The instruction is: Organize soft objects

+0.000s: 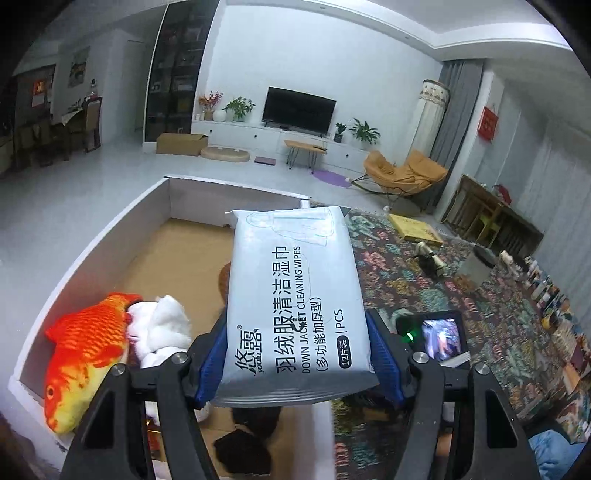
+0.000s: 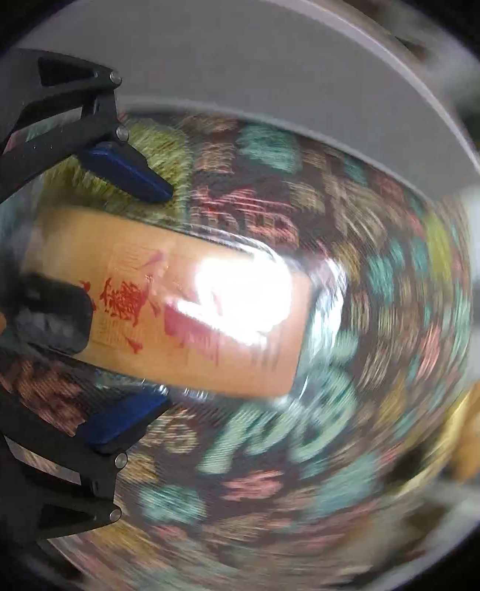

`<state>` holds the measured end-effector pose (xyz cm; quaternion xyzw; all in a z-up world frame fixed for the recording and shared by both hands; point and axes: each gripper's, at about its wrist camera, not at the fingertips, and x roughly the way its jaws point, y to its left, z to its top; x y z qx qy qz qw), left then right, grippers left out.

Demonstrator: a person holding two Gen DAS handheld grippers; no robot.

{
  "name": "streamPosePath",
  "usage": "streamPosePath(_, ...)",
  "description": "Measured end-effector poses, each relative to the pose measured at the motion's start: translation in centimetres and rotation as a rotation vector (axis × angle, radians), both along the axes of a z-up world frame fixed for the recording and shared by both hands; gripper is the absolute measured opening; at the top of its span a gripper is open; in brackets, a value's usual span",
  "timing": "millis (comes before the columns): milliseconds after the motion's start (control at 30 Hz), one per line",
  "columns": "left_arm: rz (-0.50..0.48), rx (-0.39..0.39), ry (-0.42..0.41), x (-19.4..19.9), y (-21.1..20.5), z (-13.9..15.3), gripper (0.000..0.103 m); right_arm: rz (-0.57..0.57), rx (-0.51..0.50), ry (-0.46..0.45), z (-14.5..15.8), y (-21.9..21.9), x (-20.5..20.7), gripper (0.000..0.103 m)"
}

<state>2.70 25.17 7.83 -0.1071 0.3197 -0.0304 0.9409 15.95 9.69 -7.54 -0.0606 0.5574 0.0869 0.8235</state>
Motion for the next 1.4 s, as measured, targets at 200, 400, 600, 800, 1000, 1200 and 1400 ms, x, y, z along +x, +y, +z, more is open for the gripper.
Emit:
streamPosePath(200, 0.062, 0.041, 0.003, -0.8, 2.4, -0.1, 0.068, -0.056, 0.135, -0.001, 2.0, -7.4, -0.6, 0.077)
streamPosePath(400, 0.141, 0.083, 0.019, -0.9, 5.6, -0.4, 0.068, -0.132, 0.478, -0.044, 7.6, -11.8, -1.1, 0.077)
streamPosePath(600, 0.198, 0.139, 0.133, 1.3, 7.5, -2.6, 0.072, 0.142, 0.724, -0.103, 16.1, -1.6, -1.2, 0.082)
streamPosePath(800, 0.361, 0.108, 0.15, 0.6, 9.9, -3.3, 0.088, 0.281, 0.724, -0.033, 14.7, 6.2, -0.9, 0.091)
streamPosePath(1000, 0.35, 0.049, 0.112, -1.3, 9.4, -3.2, 0.093, 0.201, 0.476, -0.24, 10.1, -1.7, -2.3, 0.091)
streamPosePath(1200, 0.106, 0.051, 0.059, 0.4, 0.7, -1.4, 0.093, -0.108, 0.185, -0.235, 1.5, -16.6, -1.7, 0.091)
streamPosePath(1400, -0.172, 0.044, 0.068, 3.4, -11.8, -2.2, 0.103, -0.331, 0.037, -0.325, 1.2, -27.1, -2.4, 0.091)
